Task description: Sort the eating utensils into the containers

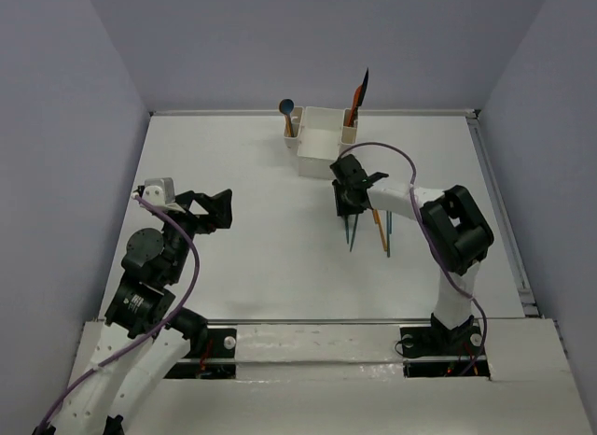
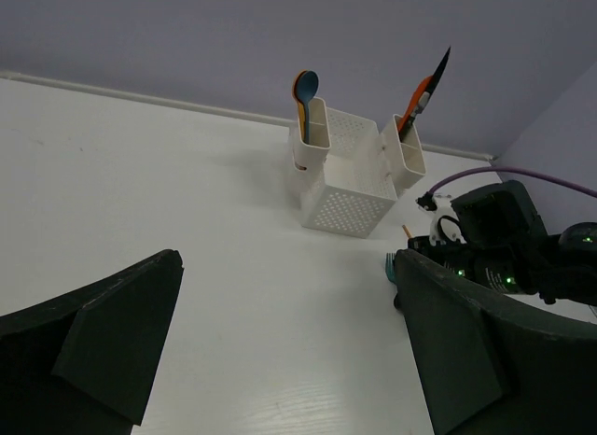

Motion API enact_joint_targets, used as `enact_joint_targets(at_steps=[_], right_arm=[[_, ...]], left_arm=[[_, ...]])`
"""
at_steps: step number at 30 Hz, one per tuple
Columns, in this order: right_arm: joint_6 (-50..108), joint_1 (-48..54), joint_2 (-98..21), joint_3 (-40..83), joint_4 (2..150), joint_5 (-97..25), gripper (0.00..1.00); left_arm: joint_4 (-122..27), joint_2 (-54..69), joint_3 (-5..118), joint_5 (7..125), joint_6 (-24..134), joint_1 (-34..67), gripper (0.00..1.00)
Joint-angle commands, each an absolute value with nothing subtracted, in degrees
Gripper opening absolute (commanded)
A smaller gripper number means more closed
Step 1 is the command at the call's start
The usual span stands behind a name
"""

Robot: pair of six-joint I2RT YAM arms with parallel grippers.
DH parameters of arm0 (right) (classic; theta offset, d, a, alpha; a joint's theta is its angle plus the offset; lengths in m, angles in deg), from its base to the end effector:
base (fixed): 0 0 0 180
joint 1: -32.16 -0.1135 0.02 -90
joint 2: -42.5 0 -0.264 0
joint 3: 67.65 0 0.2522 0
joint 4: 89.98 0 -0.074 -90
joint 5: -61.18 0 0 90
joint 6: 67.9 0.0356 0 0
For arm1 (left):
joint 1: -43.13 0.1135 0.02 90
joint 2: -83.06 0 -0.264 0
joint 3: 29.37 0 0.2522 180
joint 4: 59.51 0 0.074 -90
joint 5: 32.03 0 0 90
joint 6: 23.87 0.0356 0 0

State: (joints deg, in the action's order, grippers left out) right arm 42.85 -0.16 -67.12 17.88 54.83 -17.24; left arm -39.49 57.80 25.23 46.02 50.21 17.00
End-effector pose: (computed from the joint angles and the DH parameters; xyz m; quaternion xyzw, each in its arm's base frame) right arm 0.3372 0.2049 0.1656 -0.0701 0.9572 0.0307 0.2792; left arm 0.1006 -0.0412 0.3674 -0.0217 0.6483 -0.2091 0.7318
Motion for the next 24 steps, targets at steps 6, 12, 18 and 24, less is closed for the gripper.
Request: enact_joint_targets(at_steps=[6,12,18,24], right_arm=[[41.97,-0.10,-71.05,23.00,53.93,-14.49,0.11],[40.38,-0.10,-67.56,23.81,60.40,-15.28,0.00],[36.08,-0.10,-54.63,21.60,80.78,-13.71,0.00],[30.98,4.47,-58.48,27.13,95.31,-8.43,0.00]], left_arm=[[-42.06,58.54,25.08,47.86,49.79,17.38,0.99],[-42.06,58.54,25.08,47.95,49.79,17.38,0.99],[-42.14,58.27,25.08,48.12,49.79,17.38,0.99],[-42.23,58.19,25.08,48.30,49.96,17.38,0.99]])
